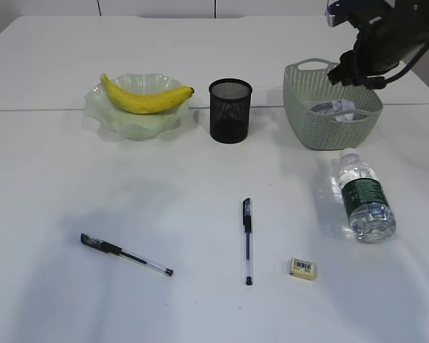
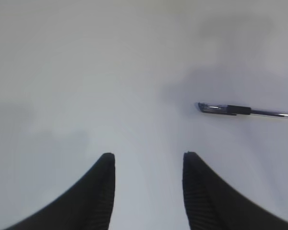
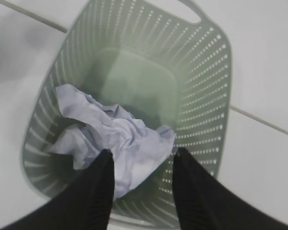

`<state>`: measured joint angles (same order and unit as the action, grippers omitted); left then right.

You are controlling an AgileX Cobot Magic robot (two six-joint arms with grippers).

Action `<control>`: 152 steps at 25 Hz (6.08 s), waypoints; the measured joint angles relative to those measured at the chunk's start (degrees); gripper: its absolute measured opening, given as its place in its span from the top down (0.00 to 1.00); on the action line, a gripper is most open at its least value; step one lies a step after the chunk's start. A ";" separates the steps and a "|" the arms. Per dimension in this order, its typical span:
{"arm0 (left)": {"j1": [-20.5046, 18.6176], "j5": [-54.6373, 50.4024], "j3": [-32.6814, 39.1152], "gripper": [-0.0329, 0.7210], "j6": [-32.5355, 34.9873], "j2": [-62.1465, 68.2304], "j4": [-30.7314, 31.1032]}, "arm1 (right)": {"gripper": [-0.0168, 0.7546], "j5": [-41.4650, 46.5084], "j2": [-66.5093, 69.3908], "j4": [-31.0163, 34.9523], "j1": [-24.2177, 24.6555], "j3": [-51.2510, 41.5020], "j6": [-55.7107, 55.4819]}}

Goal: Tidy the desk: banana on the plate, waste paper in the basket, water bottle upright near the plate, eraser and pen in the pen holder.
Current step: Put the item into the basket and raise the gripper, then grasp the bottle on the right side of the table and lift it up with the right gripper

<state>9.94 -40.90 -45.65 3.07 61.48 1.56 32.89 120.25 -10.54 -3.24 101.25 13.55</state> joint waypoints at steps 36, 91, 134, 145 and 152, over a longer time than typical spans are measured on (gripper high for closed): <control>0.00 -5.45 0.00 0.38 -0.09 0.00 -3.45 | 0.46 37.42 -15.61 16.20 0.00 0.12 1.05; 0.00 -5.45 0.00 0.38 -0.09 0.00 -5.75 | 0.23 18.09 -0.73 11.55 0.00 -9.73 -9.95; 0.00 -7.02 0.00 0.38 -0.35 0.00 -6.90 | 0.52 14.80 6.44 7.62 0.00 -7.61 -14.25; 0.00 -7.49 0.00 0.38 -0.39 0.00 -7.02 | 0.56 17.94 3.06 7.62 0.00 -7.61 -13.55; 0.00 -7.49 0.00 0.38 -0.39 0.00 -7.02 | 0.56 20.91 -0.36 7.72 0.00 -7.61 -12.06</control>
<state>9.94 -48.39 -45.65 2.68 61.48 -5.46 53.80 119.89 -2.81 -3.24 93.64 1.49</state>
